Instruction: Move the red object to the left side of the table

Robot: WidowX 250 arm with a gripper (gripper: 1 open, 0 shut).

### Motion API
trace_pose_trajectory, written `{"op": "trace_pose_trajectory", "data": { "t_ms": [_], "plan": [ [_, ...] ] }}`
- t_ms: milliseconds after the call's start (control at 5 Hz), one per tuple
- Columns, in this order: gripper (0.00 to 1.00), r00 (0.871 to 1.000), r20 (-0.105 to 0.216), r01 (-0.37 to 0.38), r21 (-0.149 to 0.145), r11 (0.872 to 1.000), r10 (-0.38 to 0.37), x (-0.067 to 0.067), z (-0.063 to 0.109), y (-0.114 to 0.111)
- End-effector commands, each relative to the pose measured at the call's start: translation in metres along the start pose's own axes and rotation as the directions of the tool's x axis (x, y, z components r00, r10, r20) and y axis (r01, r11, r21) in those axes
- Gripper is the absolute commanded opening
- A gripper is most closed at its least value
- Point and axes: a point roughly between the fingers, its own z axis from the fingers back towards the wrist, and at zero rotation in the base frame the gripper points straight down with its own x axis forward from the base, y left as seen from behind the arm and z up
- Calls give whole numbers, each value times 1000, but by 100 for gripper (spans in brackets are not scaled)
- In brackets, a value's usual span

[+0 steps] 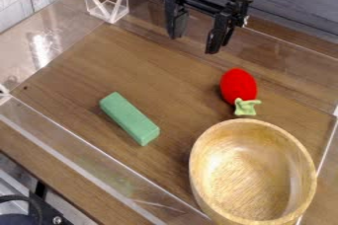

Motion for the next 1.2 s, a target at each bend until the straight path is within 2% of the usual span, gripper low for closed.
{"op": "trace_pose_trajectory", "data": {
  "t_ms": [0, 200, 400, 600, 800, 1000],
  "plan": [
    [100, 999, -26, -44, -11, 999, 44, 1, -8, -7],
    [100, 986, -21, -169, -44, 985, 168, 6, -21, -31],
    [100, 968, -7, -252, -83, 964, 252, 13, -33, -59],
    [100, 942, 7, -332, -118, 936, 335, 13, -40, -71],
    [100, 886, 14, -456, -151, 877, 464, 12, -48, -69],
    [100, 810, 11, -574, -187, 797, 586, 18, -58, -75]
  ]
}}
